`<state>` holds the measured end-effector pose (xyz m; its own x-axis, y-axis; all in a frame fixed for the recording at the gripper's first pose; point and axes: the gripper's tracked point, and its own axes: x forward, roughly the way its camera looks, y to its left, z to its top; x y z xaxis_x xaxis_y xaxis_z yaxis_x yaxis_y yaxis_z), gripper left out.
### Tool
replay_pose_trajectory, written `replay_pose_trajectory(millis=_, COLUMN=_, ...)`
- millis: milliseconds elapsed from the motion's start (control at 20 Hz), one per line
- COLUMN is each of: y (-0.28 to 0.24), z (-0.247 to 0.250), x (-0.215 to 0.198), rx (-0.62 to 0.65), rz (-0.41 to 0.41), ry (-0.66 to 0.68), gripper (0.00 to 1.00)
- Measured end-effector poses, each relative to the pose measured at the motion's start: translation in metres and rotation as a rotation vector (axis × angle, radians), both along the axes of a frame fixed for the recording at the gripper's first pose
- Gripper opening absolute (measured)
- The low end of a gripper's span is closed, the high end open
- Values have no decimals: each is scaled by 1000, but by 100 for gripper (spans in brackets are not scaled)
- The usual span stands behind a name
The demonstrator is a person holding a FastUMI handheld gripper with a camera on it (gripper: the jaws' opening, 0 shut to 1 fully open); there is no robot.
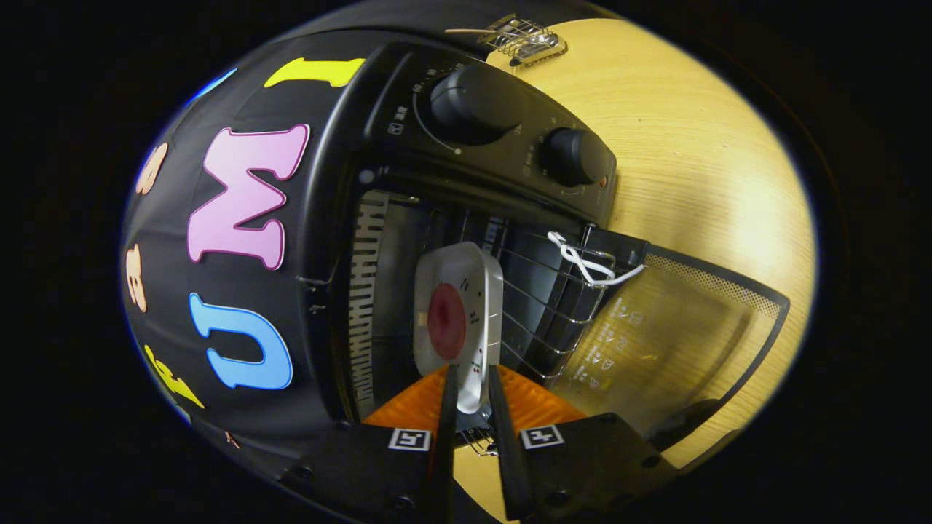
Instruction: Open the toaster oven, put the food inside, and close the toaster oven door.
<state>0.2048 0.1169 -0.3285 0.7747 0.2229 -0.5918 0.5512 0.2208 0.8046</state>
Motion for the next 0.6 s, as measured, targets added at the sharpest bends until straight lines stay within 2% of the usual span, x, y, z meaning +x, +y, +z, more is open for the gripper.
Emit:
replay_pose_trajectory(millis=50, y=1, z=5, x=-2, rx=2, rz=10, ry=-7, gripper=50)
replay_pose_trajectory(millis=200, y=13, z=11, x=-28, rx=-26, rz=71, ry=3, gripper=97)
replay_pose_trajectory(millis=250, y=14, z=12, x=-38, rx=-51, rz=90, ry=4, gripper=99)
replay_pose_trajectory(millis=500, y=27, z=27, x=-87, rx=-131, rz=185, ry=-8, gripper=98)
replay_pose_trajectory(millis=600, y=34, z=32, x=-105, rx=-210, rz=270, ry=-30, gripper=98)
